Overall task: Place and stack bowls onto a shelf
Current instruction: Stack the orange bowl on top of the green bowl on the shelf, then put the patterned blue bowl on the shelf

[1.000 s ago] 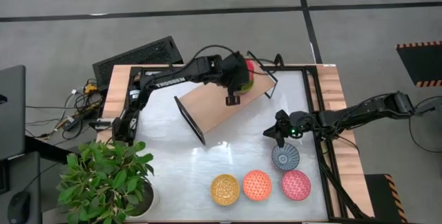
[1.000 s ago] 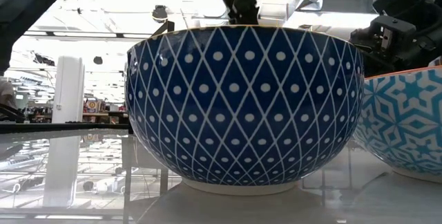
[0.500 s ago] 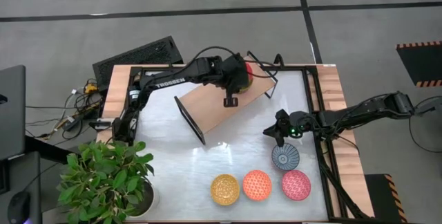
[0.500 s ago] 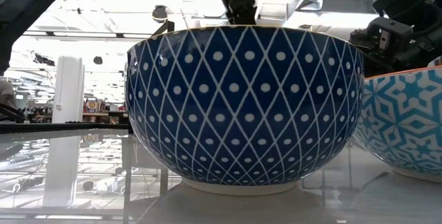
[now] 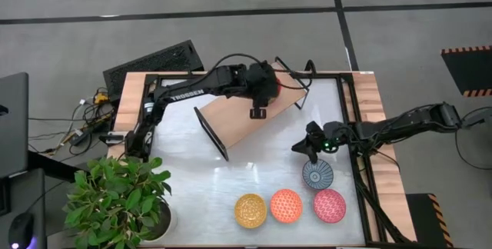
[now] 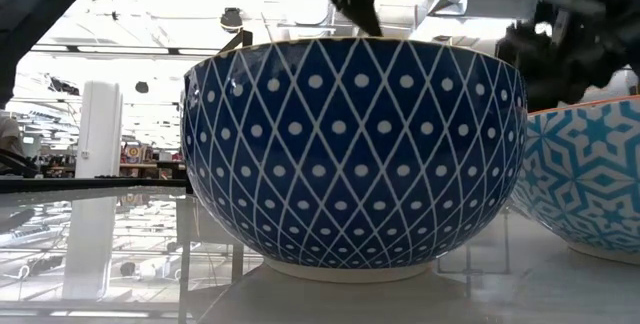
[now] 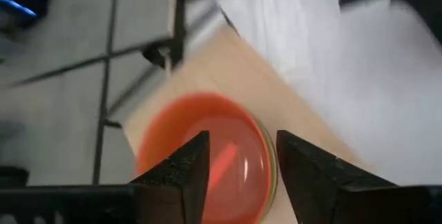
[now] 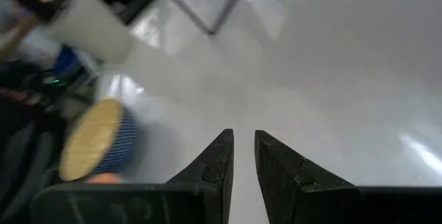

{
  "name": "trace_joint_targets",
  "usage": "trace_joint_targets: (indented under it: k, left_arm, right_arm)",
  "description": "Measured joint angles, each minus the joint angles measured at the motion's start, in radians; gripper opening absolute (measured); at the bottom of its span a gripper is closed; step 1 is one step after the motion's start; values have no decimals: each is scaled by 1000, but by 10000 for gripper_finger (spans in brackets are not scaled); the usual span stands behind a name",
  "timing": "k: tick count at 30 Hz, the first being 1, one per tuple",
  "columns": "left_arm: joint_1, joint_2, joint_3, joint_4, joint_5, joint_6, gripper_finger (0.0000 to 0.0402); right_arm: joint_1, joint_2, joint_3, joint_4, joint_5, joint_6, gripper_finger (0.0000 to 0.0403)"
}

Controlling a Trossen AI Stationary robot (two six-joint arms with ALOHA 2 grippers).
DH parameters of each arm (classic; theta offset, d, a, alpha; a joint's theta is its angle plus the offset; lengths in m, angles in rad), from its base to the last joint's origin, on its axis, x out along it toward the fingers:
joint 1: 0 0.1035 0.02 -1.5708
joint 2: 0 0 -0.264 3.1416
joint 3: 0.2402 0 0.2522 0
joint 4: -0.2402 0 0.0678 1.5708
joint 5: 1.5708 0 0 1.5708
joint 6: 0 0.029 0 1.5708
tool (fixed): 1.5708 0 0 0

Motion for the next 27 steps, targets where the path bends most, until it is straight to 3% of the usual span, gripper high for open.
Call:
trace_joint_targets:
  k: [4, 14, 20, 27]
  left_arm:
    - [-35, -37, 0, 59, -8, -41, 159]
    - [-130, -77, 8, 86, -3, -76, 160]
    - [-153, -77, 8, 66, 30, -143, 160]
    - [-158, -77, 8, 51, 38, -180, 160]
  right_arm:
    - [13, 3, 105, -239, -28, -21, 77]
    - [54, 2, 415, -974, 28, -201, 63]
    - [117, 2, 453, -1231, 22, -91, 63]
    - [228, 3, 445, -1256, 41, 48, 63]
